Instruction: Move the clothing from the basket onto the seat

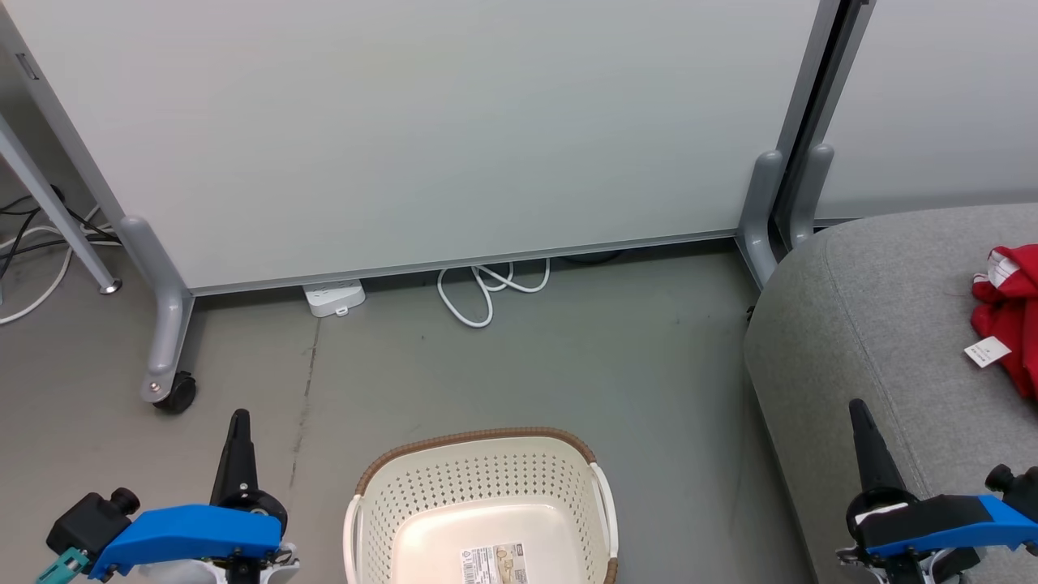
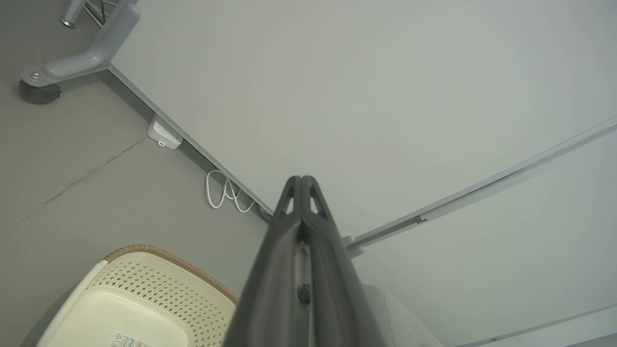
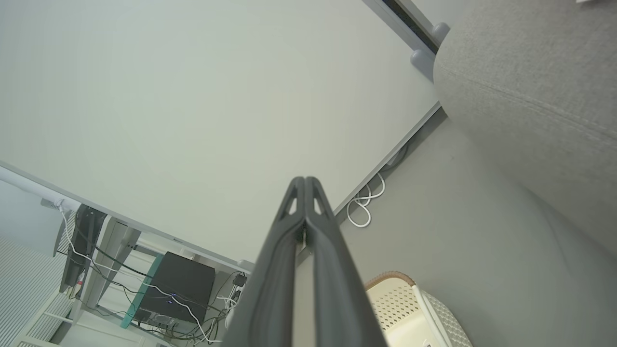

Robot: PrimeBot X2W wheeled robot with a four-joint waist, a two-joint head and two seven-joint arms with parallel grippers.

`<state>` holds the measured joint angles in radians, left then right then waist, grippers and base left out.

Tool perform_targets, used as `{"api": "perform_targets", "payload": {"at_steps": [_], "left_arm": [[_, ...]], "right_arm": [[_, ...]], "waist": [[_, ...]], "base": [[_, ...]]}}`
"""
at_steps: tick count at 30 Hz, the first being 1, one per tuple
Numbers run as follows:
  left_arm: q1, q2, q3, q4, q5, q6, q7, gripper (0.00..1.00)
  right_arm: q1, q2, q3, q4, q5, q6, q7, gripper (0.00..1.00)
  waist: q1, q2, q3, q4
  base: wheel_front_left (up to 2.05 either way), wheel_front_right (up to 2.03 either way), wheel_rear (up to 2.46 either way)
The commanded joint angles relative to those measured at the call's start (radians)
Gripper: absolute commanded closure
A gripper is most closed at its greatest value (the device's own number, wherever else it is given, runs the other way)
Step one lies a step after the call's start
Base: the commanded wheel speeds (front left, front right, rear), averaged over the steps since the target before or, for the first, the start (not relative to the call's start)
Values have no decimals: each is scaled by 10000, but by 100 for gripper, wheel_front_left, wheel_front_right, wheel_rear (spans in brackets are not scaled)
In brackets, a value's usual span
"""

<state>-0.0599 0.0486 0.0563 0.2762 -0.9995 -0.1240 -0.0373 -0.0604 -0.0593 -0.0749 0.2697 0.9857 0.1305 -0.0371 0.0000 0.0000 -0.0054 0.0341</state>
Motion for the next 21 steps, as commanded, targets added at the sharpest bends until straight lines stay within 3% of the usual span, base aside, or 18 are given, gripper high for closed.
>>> {"api": "perform_targets", "payload": {"at_steps": [1, 21], "left_arm": [[-247, 21, 85, -138, -252, -59, 54, 100], [-369, 22, 260, -213, -2353, -77, 587, 100]], "right_arm": [[-276, 6, -42, -134, 278, 3, 53, 100], [-369, 39, -174, -192, 2414, 3, 585, 100]], "waist": [[0, 0, 2, -5], [0, 0, 26, -103]], "base": [[0, 0, 0], [0, 0, 0]]}}
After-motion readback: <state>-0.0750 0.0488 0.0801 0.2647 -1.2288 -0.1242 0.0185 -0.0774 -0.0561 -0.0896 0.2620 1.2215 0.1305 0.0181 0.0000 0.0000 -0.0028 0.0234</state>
